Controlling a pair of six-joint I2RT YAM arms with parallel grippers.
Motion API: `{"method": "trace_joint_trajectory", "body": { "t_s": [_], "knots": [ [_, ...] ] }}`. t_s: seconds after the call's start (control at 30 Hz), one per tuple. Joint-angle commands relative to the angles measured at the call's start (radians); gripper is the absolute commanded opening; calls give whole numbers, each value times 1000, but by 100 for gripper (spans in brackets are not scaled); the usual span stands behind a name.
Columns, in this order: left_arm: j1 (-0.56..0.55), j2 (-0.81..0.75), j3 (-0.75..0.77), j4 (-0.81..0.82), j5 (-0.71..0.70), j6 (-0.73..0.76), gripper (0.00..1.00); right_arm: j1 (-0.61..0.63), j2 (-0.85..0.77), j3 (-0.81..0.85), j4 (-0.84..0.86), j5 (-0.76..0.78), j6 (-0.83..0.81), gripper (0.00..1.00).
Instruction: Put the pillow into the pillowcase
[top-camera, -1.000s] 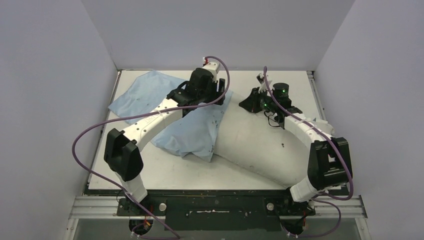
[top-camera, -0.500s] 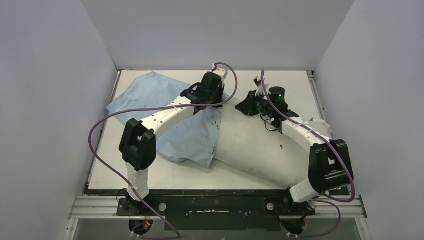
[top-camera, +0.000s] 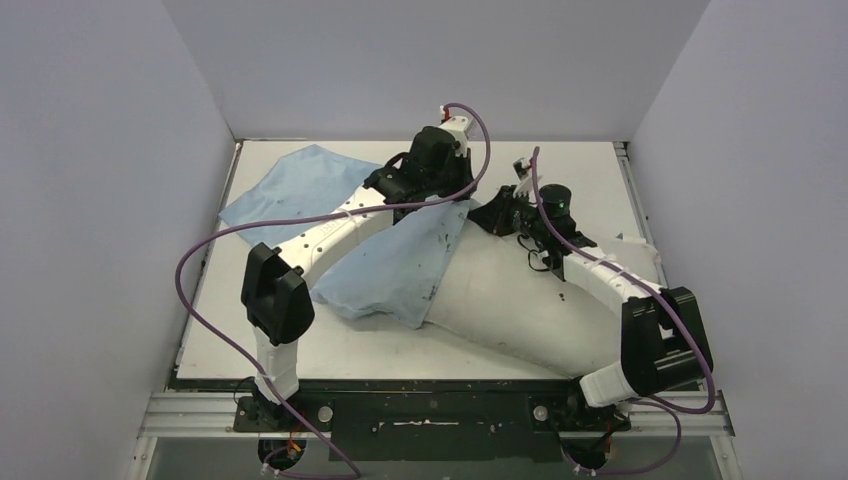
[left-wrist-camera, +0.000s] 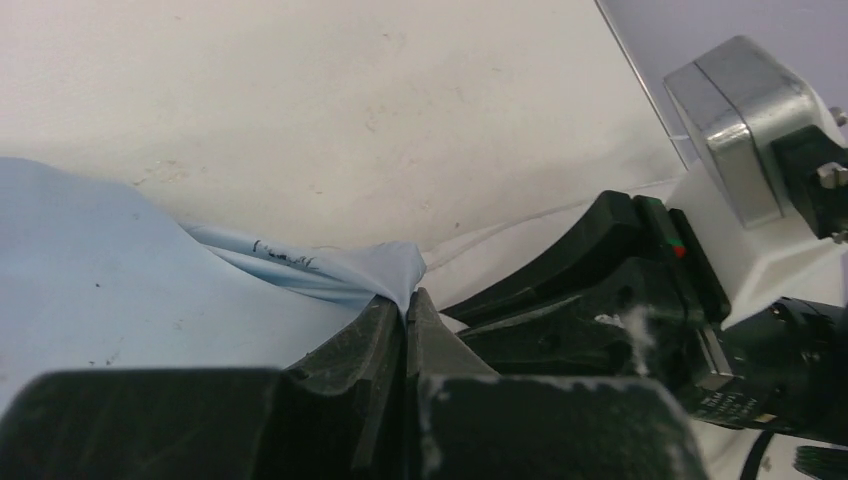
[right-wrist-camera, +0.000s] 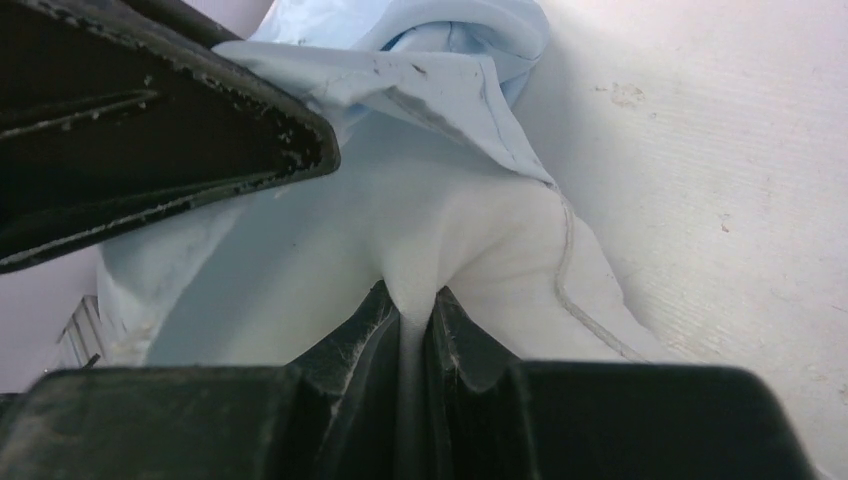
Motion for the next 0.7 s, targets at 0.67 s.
{"method": "trace_joint_trajectory", "body": {
  "t_s": [0.67],
  "knots": [
    [-6,-151,-142,161,159,-121,15,-17,-113,-139,277,408,254,26]
  ]
}}
